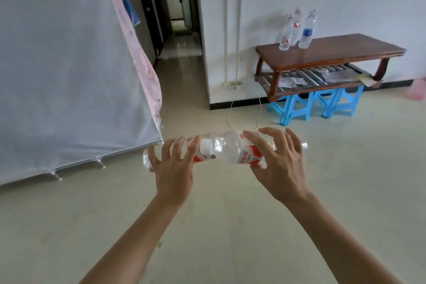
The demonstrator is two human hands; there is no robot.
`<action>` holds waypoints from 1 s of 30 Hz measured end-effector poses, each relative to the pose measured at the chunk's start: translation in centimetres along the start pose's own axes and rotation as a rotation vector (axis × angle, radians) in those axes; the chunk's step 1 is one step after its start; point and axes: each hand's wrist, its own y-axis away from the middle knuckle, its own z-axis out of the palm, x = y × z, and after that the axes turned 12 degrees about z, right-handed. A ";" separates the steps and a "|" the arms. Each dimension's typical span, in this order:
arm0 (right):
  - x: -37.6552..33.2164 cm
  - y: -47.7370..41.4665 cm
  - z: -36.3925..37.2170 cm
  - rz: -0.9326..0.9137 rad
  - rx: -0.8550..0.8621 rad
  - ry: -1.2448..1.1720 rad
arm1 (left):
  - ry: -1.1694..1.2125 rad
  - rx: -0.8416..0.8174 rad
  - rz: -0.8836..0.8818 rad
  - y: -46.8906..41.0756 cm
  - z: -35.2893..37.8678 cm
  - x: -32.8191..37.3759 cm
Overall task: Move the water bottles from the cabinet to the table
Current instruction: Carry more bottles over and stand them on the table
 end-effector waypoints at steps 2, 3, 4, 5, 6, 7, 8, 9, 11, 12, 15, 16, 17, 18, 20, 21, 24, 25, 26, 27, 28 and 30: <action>3.9 -1.6 0.7 0.038 0.033 0.047 | 0.050 0.004 0.071 -4.2 4.2 1.7; 6.1 -2.5 1.2 0.053 0.057 0.073 | 0.083 -0.004 0.107 -6.2 6.2 2.8; 8.1 -3.3 1.7 0.074 0.071 0.099 | 0.109 -0.014 0.145 -8.3 8.2 3.9; 10.0 -4.1 2.3 0.092 0.086 0.119 | 0.118 -0.009 0.177 -10.1 10.2 5.0; 12.4 -5.1 3.1 0.114 0.103 0.138 | 0.129 -0.007 0.203 -12.4 12.4 6.4; 14.9 -6.1 3.9 0.140 0.112 0.151 | 0.140 -0.006 0.229 -14.8 14.6 7.7; 17.6 -7.2 4.8 0.154 0.126 0.168 | 0.144 0.010 0.266 -17.2 16.8 8.9; 20.0 -8.5 5.4 0.169 0.119 0.182 | 0.151 0.015 0.292 -19.7 18.6 10.2; 24.5 -11.5 6.3 0.210 0.106 0.195 | 0.150 0.012 0.322 -24.6 21.7 12.3; 26.7 -13.0 6.8 0.229 0.095 0.201 | 0.138 0.010 0.340 -27.1 23.2 13.2; 32.8 -18.2 7.9 0.235 0.079 0.227 | 0.116 0.044 0.366 -33.9 27.1 15.0; 34.2 -19.6 8.1 0.241 0.078 0.226 | 0.117 0.057 0.372 -35.4 28.1 15.3; 36.9 -22.0 9.1 0.255 0.074 0.218 | 0.122 0.036 0.364 -38.1 30.0 15.9; 37.9 -23.3 9.4 0.274 0.080 0.221 | 0.127 0.035 0.345 -39.4 30.7 16.2; 40.2 -25.4 10.4 0.269 0.087 0.237 | 0.134 0.024 0.343 -41.9 32.6 16.9; 41.7 -26.5 11.2 0.260 0.088 0.227 | 0.143 0.028 0.347 -43.3 34.0 17.4; 46.9 -30.6 14.5 0.247 0.081 0.219 | 0.161 0.046 0.353 -48.4 39.5 18.6; 48.4 -32.0 15.5 0.249 0.077 0.230 | 0.166 0.024 0.352 -50.1 41.0 19.1; 49.6 -33.0 16.3 0.255 0.080 0.242 | 0.162 0.016 0.346 -51.5 42.4 19.4; 51.6 -34.6 17.7 0.253 0.083 0.252 | 0.173 0.005 0.342 -53.6 44.7 19.9; 53.4 -36.0 19.1 0.249 0.075 0.255 | 0.180 0.003 0.340 -55.4 46.8 20.3; 56.8 -39.2 21.5 0.234 0.073 0.268 | 0.203 0.016 0.349 -59.4 50.9 20.9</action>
